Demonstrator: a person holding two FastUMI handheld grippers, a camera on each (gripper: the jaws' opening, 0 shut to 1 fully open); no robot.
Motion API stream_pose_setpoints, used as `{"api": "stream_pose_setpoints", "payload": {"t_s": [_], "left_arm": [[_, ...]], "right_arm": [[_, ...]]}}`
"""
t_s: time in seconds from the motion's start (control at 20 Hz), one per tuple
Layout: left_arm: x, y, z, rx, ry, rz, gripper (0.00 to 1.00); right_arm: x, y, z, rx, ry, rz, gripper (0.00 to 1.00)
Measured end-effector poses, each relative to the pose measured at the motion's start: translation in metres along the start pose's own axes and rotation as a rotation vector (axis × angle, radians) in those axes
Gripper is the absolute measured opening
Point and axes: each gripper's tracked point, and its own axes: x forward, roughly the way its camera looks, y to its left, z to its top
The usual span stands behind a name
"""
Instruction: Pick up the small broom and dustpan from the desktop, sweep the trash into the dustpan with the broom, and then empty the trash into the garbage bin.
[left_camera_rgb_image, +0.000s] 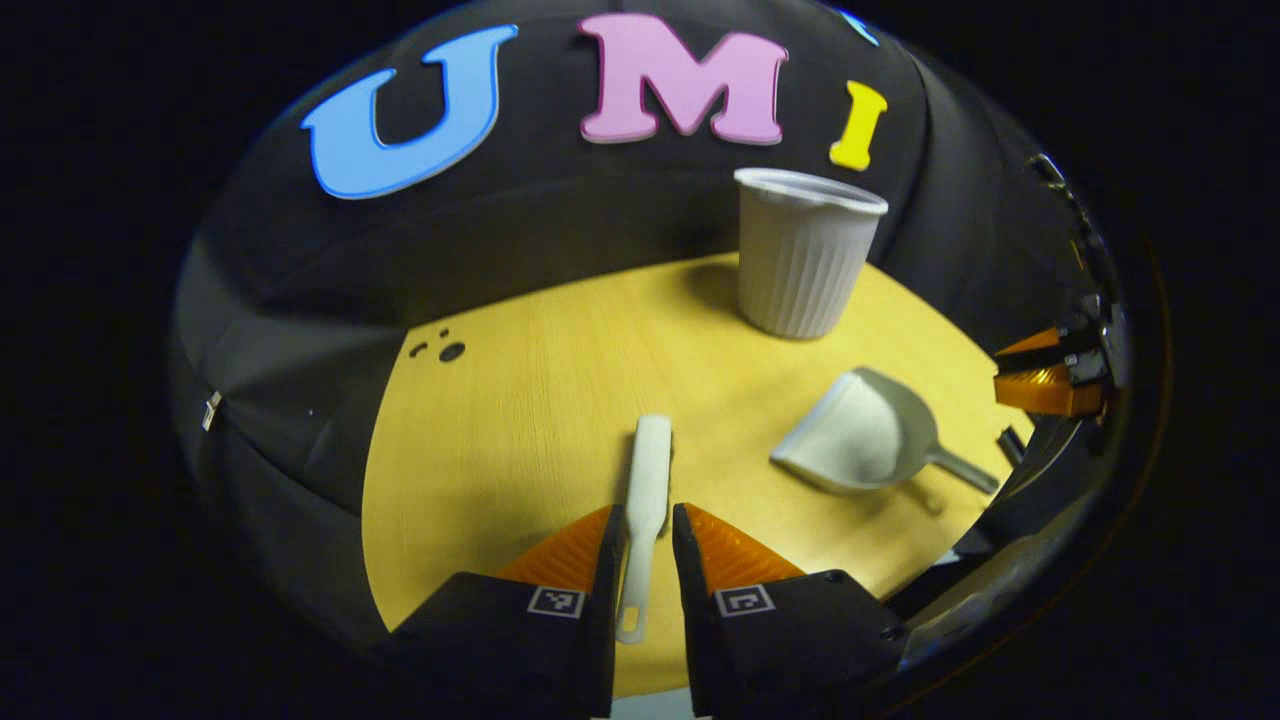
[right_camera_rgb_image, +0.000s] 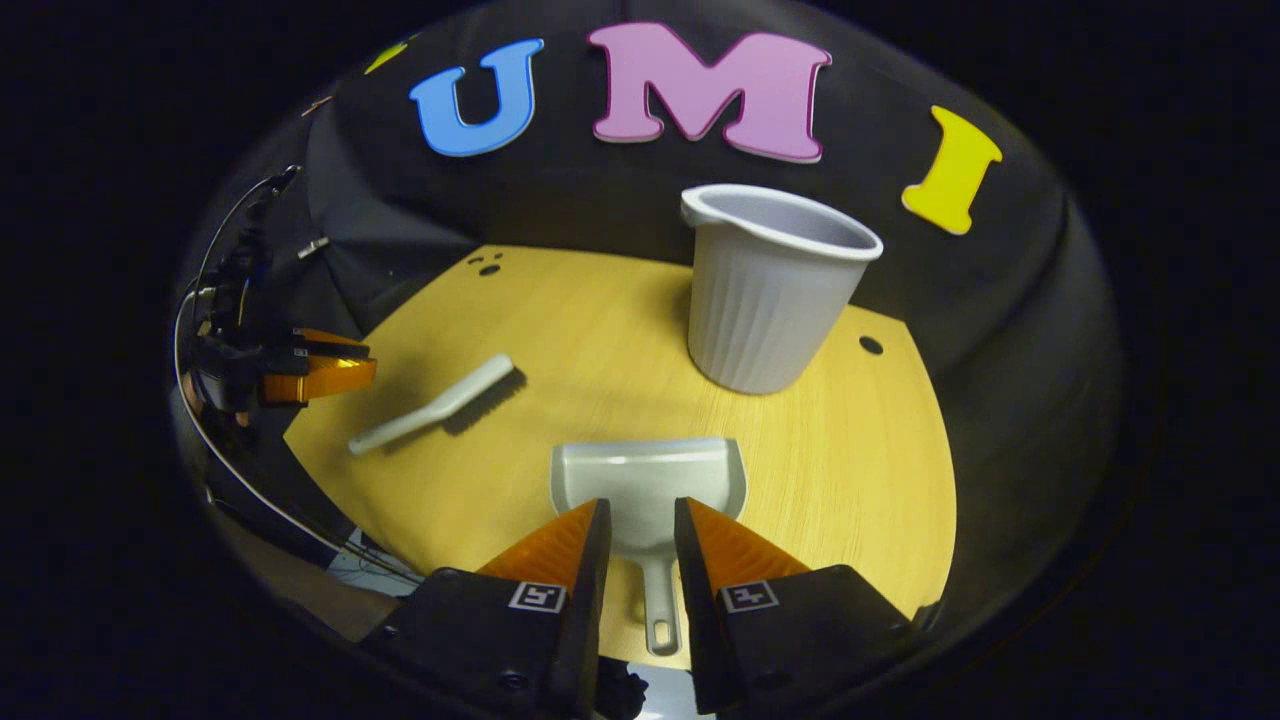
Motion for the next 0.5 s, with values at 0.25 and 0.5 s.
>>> {"api": "stream_pose_setpoints", "payload": {"t_s": [0.25,0.5], "left_arm": [[-0.045,-0.002,0.063,-0.045,-0.260,-0.003,0.33],[-0.081,0.009,0.095,-0.080,-0.433,-0.003,0.33]], "right_arm": [[-0.040,0.020,0.072,0.016,-0.281,-0.023,0.41],[-0.064,0.020,0.090,0.002,-0.422,-0.088,0.41]]}}
